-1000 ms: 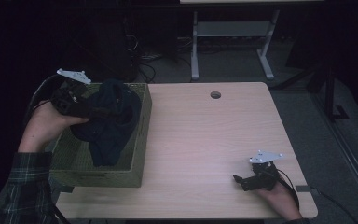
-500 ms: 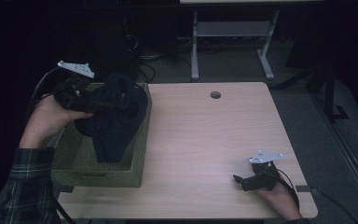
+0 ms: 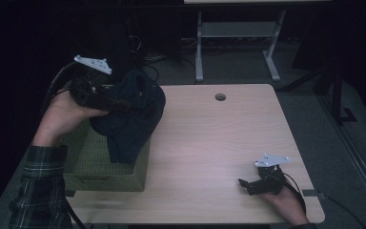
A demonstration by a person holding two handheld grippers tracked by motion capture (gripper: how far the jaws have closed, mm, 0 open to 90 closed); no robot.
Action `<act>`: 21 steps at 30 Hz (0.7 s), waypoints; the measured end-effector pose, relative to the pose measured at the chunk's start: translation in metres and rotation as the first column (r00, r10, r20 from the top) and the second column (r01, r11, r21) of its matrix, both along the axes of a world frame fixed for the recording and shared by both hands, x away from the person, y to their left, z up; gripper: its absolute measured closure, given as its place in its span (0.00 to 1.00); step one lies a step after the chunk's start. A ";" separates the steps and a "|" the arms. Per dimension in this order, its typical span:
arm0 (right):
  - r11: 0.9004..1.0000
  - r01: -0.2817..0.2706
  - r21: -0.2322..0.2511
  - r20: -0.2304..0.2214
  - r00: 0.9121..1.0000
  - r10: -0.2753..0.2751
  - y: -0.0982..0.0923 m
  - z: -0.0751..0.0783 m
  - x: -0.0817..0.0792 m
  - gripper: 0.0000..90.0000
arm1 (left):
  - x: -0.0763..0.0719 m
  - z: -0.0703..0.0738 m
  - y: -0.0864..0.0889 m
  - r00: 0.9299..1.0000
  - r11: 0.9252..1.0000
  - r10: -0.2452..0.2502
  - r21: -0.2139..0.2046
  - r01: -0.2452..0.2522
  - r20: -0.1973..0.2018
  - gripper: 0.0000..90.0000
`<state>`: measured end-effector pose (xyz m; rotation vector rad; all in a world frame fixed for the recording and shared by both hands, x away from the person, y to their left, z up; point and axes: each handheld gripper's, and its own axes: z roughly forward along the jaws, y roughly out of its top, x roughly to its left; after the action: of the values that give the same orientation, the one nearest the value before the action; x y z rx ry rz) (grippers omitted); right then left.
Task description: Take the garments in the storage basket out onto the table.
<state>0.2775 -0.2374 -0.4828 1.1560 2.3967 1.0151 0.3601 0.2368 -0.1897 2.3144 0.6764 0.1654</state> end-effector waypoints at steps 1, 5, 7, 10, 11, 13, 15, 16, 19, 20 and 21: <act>1.000 0.000 0.000 0.000 1.000 0.000 0.000 0.000 0.000 0.03 | 0.001 0.000 -0.003 1.000 1.000 -0.006 0.001 0.006 -0.001 0.85; 1.000 0.000 0.000 0.000 1.000 0.000 0.000 0.000 0.000 0.03 | 0.003 0.000 -0.013 1.000 1.000 -0.028 0.003 0.028 -0.002 0.85; 1.000 0.000 0.000 0.000 1.000 0.000 0.000 0.000 0.000 0.03 | 0.004 0.000 -0.019 0.999 0.999 -0.039 0.003 0.039 -0.004 0.85; 1.000 0.000 0.000 0.000 1.000 0.000 0.000 0.000 0.000 0.03 | 0.005 0.000 -0.024 0.999 0.999 -0.049 0.003 0.049 -0.002 0.85; 1.000 0.001 0.000 0.000 1.000 -0.001 0.000 0.000 0.000 0.03 | 0.005 0.000 -0.027 0.999 0.999 -0.053 0.000 0.053 -0.002 0.85; 1.000 0.000 0.000 0.000 1.000 0.000 0.000 0.000 0.000 0.03 | 0.006 0.000 -0.033 0.998 0.998 -0.065 -0.005 0.065 -0.001 0.85; 1.000 0.000 0.000 0.000 1.000 0.000 0.000 0.000 0.000 0.03 | 0.007 -0.001 -0.041 0.997 0.997 -0.081 -0.009 0.081 -0.001 0.85; 1.000 0.001 0.000 -0.001 1.000 -0.001 0.000 0.000 0.000 0.03 | 0.008 -0.001 -0.044 0.996 0.996 -0.085 -0.009 0.085 -0.001 0.85; 1.000 0.001 0.000 -0.001 1.000 -0.001 0.000 0.000 0.000 0.03 | 0.009 -0.002 -0.052 0.996 0.996 -0.092 -0.012 0.092 -0.002 0.85; 1.000 0.001 0.000 -0.002 1.000 -0.001 0.000 0.000 0.000 0.03 | 0.009 -0.002 -0.055 0.995 0.995 -0.097 -0.011 0.097 -0.004 0.85; 1.000 0.002 0.001 -0.002 1.000 -0.002 0.000 0.000 0.000 0.03 | 0.010 -0.003 -0.057 0.995 0.995 -0.100 -0.015 0.100 -0.005 0.85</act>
<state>0.2774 -0.2373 -0.4827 1.1603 2.3966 1.0156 0.3699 0.1795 -0.1926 2.3289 0.5615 0.1073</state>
